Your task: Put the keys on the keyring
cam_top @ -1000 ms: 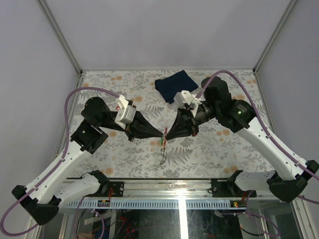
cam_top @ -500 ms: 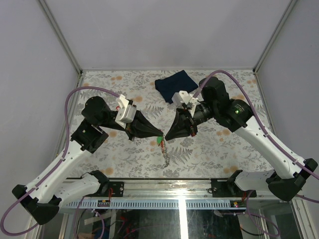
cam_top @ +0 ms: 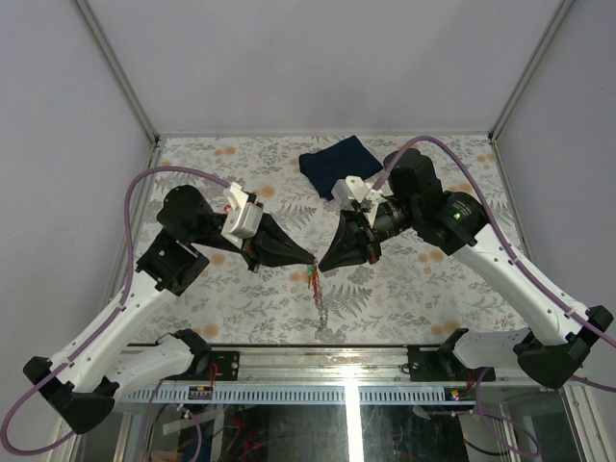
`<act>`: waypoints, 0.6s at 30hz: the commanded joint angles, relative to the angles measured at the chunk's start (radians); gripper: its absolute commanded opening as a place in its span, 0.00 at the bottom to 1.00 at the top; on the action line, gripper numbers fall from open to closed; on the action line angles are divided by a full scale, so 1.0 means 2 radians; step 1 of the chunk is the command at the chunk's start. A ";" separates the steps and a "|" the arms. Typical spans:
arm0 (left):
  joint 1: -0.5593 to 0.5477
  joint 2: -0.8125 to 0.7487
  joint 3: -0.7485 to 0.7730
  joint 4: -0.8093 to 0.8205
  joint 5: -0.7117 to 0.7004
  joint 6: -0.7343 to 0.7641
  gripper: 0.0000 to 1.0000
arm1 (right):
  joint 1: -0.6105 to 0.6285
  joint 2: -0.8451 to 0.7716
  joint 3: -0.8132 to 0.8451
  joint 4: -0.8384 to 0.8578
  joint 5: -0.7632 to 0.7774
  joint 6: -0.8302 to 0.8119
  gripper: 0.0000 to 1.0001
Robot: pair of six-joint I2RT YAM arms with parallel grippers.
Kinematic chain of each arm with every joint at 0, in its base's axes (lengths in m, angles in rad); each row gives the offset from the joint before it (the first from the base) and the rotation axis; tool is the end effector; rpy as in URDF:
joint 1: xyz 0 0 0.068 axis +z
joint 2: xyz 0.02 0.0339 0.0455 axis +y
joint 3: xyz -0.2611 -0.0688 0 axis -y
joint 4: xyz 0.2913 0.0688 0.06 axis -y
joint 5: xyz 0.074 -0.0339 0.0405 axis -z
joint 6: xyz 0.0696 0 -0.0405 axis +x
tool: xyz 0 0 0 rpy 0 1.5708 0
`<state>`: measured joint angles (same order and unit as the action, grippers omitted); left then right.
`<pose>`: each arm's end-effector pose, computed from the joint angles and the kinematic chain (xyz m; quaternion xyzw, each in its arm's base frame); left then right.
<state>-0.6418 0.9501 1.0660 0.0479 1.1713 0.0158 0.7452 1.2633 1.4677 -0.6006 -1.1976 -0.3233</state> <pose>0.1621 -0.2012 0.4357 0.5730 0.3741 -0.5359 0.4945 0.1807 0.2549 0.4419 -0.6189 0.4328 0.5546 0.3493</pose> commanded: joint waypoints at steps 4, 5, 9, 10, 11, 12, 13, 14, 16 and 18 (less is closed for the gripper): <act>-0.005 -0.001 0.016 0.004 0.022 -0.002 0.00 | -0.001 -0.012 0.007 0.016 -0.005 -0.004 0.00; -0.005 -0.001 0.016 0.004 0.023 -0.002 0.00 | -0.001 -0.013 0.007 0.015 -0.003 -0.003 0.00; -0.006 -0.002 0.016 0.003 0.027 -0.002 0.00 | -0.001 -0.015 0.007 0.015 0.002 -0.003 0.00; -0.006 -0.002 0.016 0.004 0.028 -0.002 0.00 | -0.001 -0.016 0.007 0.016 0.003 -0.003 0.00; -0.006 -0.002 0.015 0.003 0.030 -0.001 0.00 | -0.001 -0.016 0.007 0.016 0.003 -0.003 0.00; -0.006 -0.002 0.016 0.003 0.031 -0.001 0.00 | -0.001 -0.017 0.008 0.016 0.002 -0.003 0.00; -0.007 -0.002 0.016 0.002 0.032 -0.002 0.00 | -0.001 -0.018 0.009 0.016 0.003 -0.001 0.00; -0.007 -0.002 0.016 0.001 0.033 -0.001 0.00 | -0.001 -0.019 0.009 0.015 0.005 -0.001 0.00; -0.007 -0.002 0.016 -0.004 0.033 0.001 0.00 | -0.001 -0.021 0.009 0.015 0.006 -0.001 0.00; -0.007 -0.003 0.016 -0.007 0.033 0.003 0.00 | -0.001 -0.023 0.009 0.015 0.007 0.000 0.00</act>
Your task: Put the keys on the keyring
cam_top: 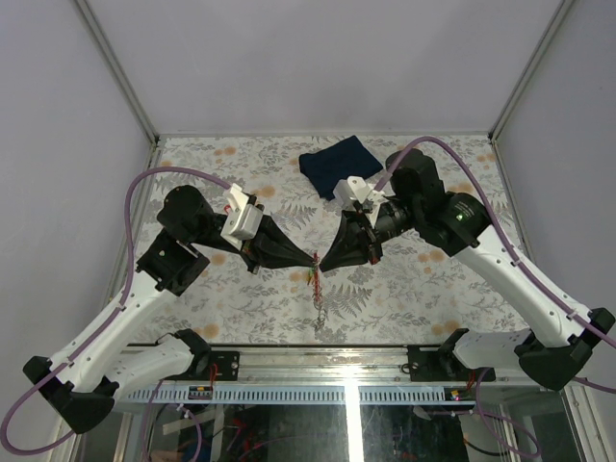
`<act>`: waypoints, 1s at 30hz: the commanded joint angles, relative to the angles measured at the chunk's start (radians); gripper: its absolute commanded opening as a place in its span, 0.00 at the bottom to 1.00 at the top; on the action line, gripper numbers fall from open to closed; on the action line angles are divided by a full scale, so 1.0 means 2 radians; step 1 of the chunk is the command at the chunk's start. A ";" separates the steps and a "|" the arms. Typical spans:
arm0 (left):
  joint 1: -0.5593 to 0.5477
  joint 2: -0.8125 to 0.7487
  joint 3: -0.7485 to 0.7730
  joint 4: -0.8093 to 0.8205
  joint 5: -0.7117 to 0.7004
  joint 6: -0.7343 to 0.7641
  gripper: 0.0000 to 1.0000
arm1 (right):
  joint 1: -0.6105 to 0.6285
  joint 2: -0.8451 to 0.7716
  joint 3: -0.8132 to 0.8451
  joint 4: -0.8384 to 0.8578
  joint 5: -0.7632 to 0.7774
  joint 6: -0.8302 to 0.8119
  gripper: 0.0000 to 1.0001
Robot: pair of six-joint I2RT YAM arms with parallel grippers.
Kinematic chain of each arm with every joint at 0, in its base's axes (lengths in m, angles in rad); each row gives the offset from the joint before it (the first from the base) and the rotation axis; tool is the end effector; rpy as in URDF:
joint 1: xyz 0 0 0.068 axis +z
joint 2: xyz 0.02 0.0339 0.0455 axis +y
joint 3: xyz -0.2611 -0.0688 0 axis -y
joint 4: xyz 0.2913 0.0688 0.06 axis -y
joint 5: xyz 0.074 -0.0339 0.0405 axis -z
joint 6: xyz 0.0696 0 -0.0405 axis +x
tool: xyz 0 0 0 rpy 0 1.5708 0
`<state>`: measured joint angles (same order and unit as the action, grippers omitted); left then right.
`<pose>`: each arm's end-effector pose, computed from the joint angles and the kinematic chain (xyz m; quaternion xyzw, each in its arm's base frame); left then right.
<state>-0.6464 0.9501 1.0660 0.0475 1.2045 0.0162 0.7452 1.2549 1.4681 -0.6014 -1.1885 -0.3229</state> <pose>0.1590 -0.2013 0.4353 0.5819 0.3637 -0.5432 0.4838 0.1792 0.2532 0.4441 -0.6188 0.4332 0.5513 0.3542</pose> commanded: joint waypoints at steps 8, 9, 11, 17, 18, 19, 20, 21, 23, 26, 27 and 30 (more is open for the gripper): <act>-0.006 -0.002 0.018 -0.012 0.020 0.005 0.00 | -0.001 -0.024 0.007 0.012 0.008 -0.002 0.00; -0.006 -0.002 0.018 -0.013 0.020 0.006 0.00 | -0.001 -0.024 0.007 0.011 0.009 -0.003 0.00; -0.005 -0.002 0.018 -0.015 0.021 0.006 0.00 | -0.001 -0.025 0.008 0.011 0.011 -0.003 0.00; -0.007 -0.001 0.019 -0.020 0.022 0.010 0.00 | -0.001 -0.029 0.008 0.008 0.018 -0.004 0.00; -0.006 -0.001 0.019 -0.021 0.023 0.011 0.00 | -0.001 -0.030 0.009 0.007 0.020 -0.004 0.00; -0.006 -0.001 0.019 -0.022 0.023 0.011 0.00 | -0.002 -0.031 0.009 0.007 0.020 -0.004 0.00; -0.007 0.000 0.020 -0.023 0.024 0.012 0.00 | -0.001 -0.032 0.009 0.007 0.022 -0.005 0.00; -0.007 0.000 0.020 -0.024 0.023 0.012 0.00 | -0.001 -0.033 0.008 0.007 0.022 -0.004 0.00; -0.007 0.000 0.021 -0.025 0.023 0.012 0.00 | -0.001 -0.035 0.009 0.005 0.025 -0.004 0.00; -0.007 0.000 0.021 -0.027 0.022 0.014 0.00 | -0.002 -0.038 0.011 0.001 0.028 -0.005 0.00; -0.007 0.000 0.021 -0.028 0.022 0.015 0.00 | -0.002 -0.039 0.012 -0.002 0.029 -0.006 0.00; -0.007 0.000 0.023 -0.034 0.022 0.019 0.00 | -0.002 -0.042 0.014 -0.007 0.035 -0.010 0.00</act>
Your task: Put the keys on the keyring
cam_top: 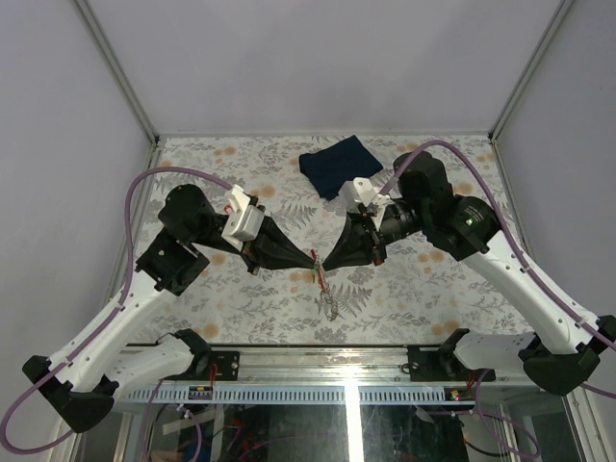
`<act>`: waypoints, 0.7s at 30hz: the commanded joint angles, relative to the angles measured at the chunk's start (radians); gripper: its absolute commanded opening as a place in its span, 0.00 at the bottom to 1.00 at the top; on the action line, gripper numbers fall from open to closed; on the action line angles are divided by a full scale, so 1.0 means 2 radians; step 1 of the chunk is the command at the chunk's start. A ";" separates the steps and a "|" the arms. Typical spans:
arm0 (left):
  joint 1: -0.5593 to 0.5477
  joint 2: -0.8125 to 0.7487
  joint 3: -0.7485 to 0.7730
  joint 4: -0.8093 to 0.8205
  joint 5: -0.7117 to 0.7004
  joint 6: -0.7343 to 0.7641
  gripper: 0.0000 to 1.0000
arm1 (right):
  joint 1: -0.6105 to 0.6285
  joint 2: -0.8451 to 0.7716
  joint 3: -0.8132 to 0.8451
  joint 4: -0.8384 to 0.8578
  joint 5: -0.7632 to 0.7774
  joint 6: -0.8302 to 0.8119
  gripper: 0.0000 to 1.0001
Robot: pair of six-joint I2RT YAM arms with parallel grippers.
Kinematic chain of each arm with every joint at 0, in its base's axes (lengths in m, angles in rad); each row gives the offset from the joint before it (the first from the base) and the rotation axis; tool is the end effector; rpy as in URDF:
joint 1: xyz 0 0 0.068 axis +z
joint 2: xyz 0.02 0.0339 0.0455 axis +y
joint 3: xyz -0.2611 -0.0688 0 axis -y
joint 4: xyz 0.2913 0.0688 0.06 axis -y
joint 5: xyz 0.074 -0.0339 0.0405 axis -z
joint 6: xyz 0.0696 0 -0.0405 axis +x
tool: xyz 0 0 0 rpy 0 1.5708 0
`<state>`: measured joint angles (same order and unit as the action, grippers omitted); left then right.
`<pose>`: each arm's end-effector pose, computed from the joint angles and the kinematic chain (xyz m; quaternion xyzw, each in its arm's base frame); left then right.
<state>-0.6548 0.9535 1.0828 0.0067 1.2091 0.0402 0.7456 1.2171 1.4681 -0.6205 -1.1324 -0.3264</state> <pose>0.1568 -0.2025 0.4368 0.5869 0.3627 -0.5437 0.4779 0.1728 0.2453 0.4515 -0.6162 0.4438 0.5321 0.3745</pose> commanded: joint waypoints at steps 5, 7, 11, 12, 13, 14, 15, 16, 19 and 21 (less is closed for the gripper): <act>-0.004 0.000 0.018 -0.025 0.019 0.015 0.00 | -0.002 -0.027 0.016 -0.002 0.012 -0.008 0.00; -0.004 -0.001 0.018 -0.030 0.018 0.017 0.00 | -0.002 -0.029 0.018 -0.002 0.015 -0.009 0.00; -0.004 -0.001 0.019 -0.039 0.017 0.022 0.00 | -0.002 -0.032 0.021 -0.005 0.017 -0.008 0.00; -0.004 -0.001 0.019 -0.039 0.016 0.023 0.00 | -0.002 -0.032 0.021 -0.006 0.017 -0.008 0.00; -0.003 -0.001 0.020 -0.040 0.016 0.023 0.00 | -0.002 -0.033 0.022 -0.007 0.018 -0.007 0.00; -0.004 -0.002 0.019 -0.040 0.015 0.023 0.00 | -0.002 -0.035 0.022 -0.007 0.019 -0.007 0.00; -0.004 -0.001 0.019 -0.041 0.016 0.023 0.00 | -0.002 -0.035 0.022 -0.007 0.020 -0.007 0.00; -0.004 -0.001 0.019 -0.041 0.015 0.023 0.00 | -0.002 -0.036 0.022 -0.007 0.021 -0.007 0.00; -0.003 -0.001 0.019 -0.041 0.013 0.023 0.00 | -0.002 -0.039 0.023 -0.007 0.022 -0.008 0.00; -0.004 -0.001 0.018 -0.041 0.013 0.024 0.00 | -0.002 -0.041 0.023 -0.007 0.023 -0.008 0.00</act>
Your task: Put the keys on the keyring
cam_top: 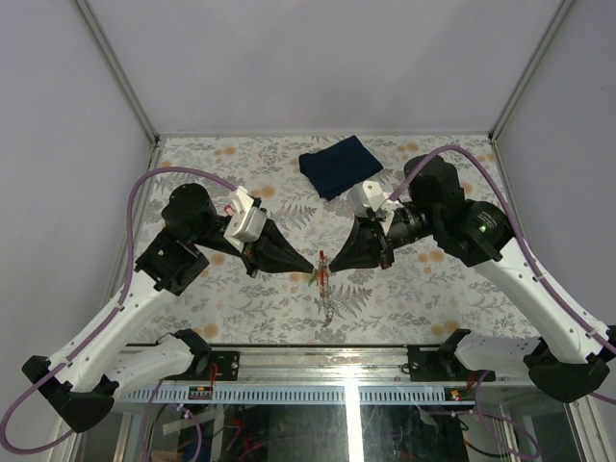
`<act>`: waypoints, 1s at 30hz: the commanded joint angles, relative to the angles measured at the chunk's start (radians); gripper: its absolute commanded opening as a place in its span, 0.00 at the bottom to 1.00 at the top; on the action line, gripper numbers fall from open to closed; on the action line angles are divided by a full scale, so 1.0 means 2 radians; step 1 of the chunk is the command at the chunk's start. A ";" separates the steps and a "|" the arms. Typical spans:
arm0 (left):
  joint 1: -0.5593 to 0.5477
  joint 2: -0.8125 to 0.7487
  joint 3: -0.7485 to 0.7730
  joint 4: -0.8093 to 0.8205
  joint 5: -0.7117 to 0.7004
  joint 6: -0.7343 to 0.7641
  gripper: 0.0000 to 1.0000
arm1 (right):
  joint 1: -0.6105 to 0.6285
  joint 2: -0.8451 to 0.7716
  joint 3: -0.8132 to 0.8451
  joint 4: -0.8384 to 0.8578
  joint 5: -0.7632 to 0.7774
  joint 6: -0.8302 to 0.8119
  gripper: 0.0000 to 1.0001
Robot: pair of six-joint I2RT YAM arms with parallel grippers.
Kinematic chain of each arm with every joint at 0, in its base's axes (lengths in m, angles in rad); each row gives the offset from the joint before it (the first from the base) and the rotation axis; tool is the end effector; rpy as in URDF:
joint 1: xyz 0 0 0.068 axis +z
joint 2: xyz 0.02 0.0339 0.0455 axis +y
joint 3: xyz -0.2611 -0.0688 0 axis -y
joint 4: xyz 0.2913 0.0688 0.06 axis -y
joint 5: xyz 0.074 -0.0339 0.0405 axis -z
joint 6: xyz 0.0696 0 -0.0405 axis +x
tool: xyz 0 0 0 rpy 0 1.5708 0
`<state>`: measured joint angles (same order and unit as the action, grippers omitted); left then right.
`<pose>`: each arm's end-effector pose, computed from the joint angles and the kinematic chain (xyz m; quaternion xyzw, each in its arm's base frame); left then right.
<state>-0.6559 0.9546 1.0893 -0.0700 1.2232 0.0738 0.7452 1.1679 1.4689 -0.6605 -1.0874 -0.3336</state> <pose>0.1560 -0.2026 0.4315 0.5911 0.3736 -0.5476 0.4596 0.1622 0.2335 0.4599 -0.6141 0.4524 0.5159 0.3900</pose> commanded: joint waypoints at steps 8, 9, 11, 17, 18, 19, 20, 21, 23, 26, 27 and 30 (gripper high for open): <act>-0.003 -0.007 0.012 -0.005 -0.016 0.009 0.00 | -0.001 -0.027 0.011 0.026 0.003 -0.001 0.00; -0.003 -0.008 0.011 -0.005 -0.024 0.009 0.00 | -0.001 -0.028 0.009 0.025 0.007 -0.004 0.00; -0.003 -0.008 0.009 -0.012 -0.047 0.009 0.00 | -0.002 -0.031 0.003 0.025 0.022 -0.009 0.00; -0.003 -0.010 -0.016 -0.005 -0.086 -0.007 0.00 | -0.002 -0.069 -0.035 0.053 0.121 -0.022 0.00; -0.003 -0.011 -0.020 -0.001 -0.087 -0.011 0.00 | -0.002 -0.082 -0.047 0.068 0.143 -0.022 0.00; -0.003 -0.012 -0.024 0.003 -0.092 -0.014 0.00 | -0.002 -0.093 -0.063 0.088 0.159 -0.020 0.00; -0.003 -0.013 -0.026 0.003 -0.099 -0.017 0.00 | -0.002 -0.106 -0.079 0.104 0.174 -0.020 0.00; -0.003 -0.013 -0.028 0.001 -0.106 -0.017 0.00 | -0.001 -0.116 -0.091 0.121 0.185 -0.021 0.00; -0.003 -0.013 -0.033 -0.001 -0.118 -0.020 0.00 | -0.001 -0.129 -0.110 0.142 0.196 -0.022 0.00; -0.004 -0.008 -0.043 -0.015 -0.142 -0.026 0.00 | -0.002 -0.133 -0.119 0.143 0.210 -0.025 0.00; -0.003 -0.004 -0.048 -0.023 -0.155 -0.028 0.00 | -0.002 -0.131 -0.115 0.134 0.215 -0.028 0.00; -0.003 0.014 -0.071 -0.059 -0.205 -0.033 0.00 | -0.001 -0.119 -0.097 0.098 0.226 -0.035 0.00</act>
<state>-0.6559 0.9470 1.0008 -0.1043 0.9504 0.0387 0.7452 0.9150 1.2312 -0.4835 -0.6975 -0.3771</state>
